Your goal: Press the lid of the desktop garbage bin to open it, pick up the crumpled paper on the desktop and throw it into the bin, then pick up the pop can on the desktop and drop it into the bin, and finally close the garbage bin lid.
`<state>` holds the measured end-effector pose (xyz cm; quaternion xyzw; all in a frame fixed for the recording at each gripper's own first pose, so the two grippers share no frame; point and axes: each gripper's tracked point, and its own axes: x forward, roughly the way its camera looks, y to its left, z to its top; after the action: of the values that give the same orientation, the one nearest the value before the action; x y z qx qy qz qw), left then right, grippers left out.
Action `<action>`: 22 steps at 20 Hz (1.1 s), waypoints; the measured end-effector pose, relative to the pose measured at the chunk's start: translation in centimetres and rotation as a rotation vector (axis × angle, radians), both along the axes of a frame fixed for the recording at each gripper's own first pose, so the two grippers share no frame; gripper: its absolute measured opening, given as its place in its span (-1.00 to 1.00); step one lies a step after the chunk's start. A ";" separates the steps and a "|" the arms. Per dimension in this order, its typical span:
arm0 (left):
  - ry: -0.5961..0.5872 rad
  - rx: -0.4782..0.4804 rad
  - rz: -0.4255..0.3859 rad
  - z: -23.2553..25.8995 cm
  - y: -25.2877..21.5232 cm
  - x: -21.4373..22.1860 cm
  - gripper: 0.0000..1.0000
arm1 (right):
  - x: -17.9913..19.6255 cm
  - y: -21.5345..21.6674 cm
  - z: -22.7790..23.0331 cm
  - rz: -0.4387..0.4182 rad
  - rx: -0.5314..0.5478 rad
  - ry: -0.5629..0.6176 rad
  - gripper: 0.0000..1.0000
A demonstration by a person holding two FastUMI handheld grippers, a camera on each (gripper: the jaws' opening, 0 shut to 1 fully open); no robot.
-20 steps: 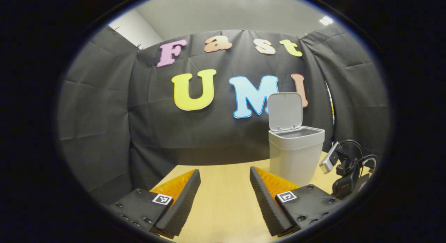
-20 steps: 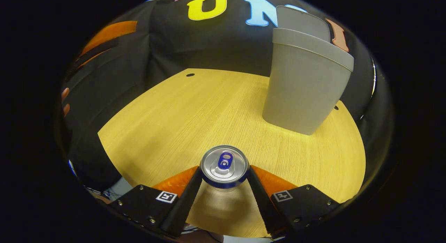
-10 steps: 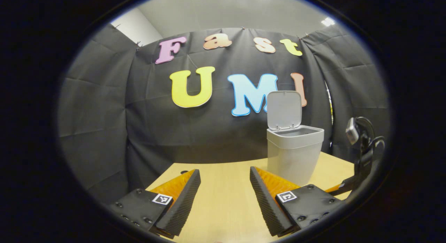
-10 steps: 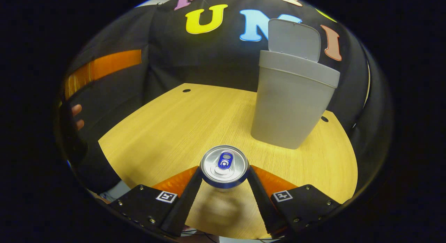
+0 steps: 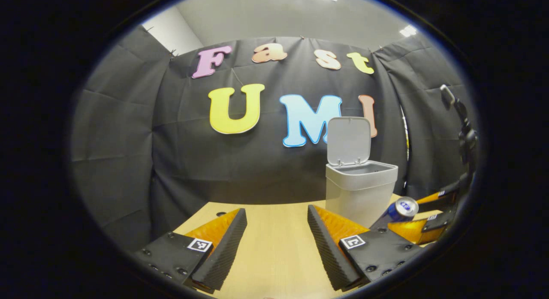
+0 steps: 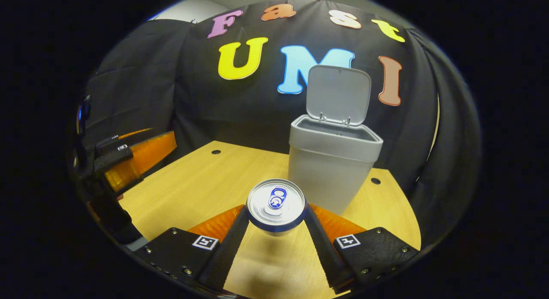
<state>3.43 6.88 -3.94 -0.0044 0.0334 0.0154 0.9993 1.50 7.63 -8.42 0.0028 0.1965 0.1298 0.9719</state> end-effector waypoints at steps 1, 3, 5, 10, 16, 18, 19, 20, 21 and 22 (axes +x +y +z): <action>-0.002 0.000 0.001 0.0 0.0 0.2 0.86 | 0.4 -0.4 1.0 -0.008 -0.003 -0.025 0.68; -0.007 -0.004 0.002 0.1 0.0 0.3 0.86 | 1.2 -1.2 2.7 -0.024 -0.014 -0.074 0.68; -0.007 -0.009 0.006 0.1 0.0 0.5 0.80 | 2.0 -1.8 4.2 -0.035 -0.026 -0.116 0.68; -0.012 -0.009 0.020 0.0 0.4 1.0 0.86 | 4.4 -3.4 7.9 -0.070 -0.034 -0.221 0.68; -0.013 -0.022 0.035 0.0 0.9 1.5 0.86 | 7.9 -4.5 11.5 -0.109 -0.011 -0.313 0.68; -0.010 -0.026 0.043 -0.1 1.1 1.3 0.86 | 9.2 -4.5 12.5 -0.125 -0.004 -0.350 0.68; -0.010 -0.028 0.046 -0.2 1.2 1.2 0.86 | 10.1 -4.4 13.0 -0.129 -0.003 -0.368 0.68; -0.008 -0.028 0.048 -0.2 1.3 1.1 0.86 | 11.0 -4.3 13.0 -0.131 -0.006 -0.376 0.68; -0.008 -0.027 0.050 -0.2 1.4 1.1 0.86 | 11.6 -4.3 12.7 -0.131 -0.011 -0.369 0.67; -0.007 -0.026 0.052 -0.2 1.6 1.1 0.80 | 12.3 -4.2 12.4 -0.136 -0.009 -0.360 0.68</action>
<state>4.51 8.52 -4.16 -0.0183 0.0299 0.0408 0.9986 13.77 3.44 3.95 -0.0116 0.0197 0.0616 0.9978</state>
